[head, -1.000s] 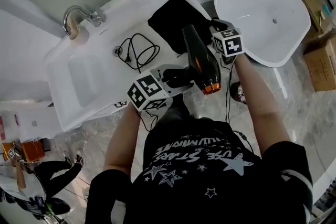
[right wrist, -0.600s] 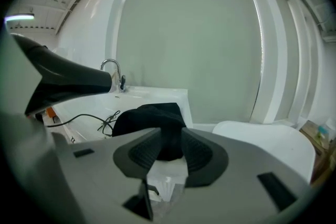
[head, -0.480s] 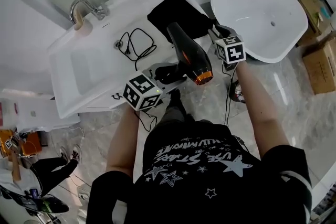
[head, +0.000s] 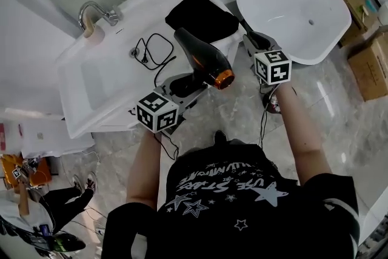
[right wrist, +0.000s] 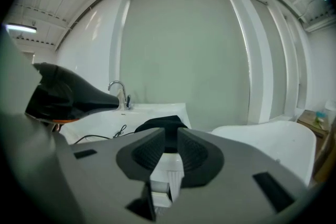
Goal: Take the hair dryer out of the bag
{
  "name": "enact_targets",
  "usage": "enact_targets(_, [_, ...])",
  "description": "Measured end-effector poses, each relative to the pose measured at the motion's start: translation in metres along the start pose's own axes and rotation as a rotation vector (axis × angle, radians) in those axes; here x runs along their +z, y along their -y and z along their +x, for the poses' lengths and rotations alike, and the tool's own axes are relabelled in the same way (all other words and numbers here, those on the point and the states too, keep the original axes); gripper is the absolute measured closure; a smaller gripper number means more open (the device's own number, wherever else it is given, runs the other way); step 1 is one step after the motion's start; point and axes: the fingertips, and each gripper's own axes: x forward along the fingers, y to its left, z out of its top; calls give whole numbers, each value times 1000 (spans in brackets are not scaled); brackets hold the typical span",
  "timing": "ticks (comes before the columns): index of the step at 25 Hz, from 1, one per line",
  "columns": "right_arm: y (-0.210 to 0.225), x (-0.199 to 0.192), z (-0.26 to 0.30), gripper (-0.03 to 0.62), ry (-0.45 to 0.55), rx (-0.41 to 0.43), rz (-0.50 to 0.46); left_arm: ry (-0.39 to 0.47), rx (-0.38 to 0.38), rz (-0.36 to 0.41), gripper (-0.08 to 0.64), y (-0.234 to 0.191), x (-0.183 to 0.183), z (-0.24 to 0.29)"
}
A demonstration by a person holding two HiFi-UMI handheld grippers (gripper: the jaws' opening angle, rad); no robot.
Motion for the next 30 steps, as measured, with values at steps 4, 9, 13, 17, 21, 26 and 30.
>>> enact_targets(4, [-11,1,-21,566,28,-29,9,25,6,-20,356,7,-5,-14])
enact_targets(9, [-54,6,-38,584,57,-26,-25,45,8,-36,356,19,-19,-47])
enact_targets(13, [-96,14,-56,586,83,-28,-24,60,12,-50,357,33,-33,-80])
enact_targets(17, [-131,10,-76,586,86,-18,-26,69,7,-43,356,50,-47,-105])
enact_targets(21, [-157,2,-97,586,74,-12,-39,74,-6,-37,356,67,-57,-123])
enact_targets(26, [-182,-11,-125,586,68,-20,-24,87,-22,-45,356,88,-72,-145])
enact_targets(30, [-202,-25,-146,586,64,-16,-15,88,-27,-48,356,104,-88,-159])
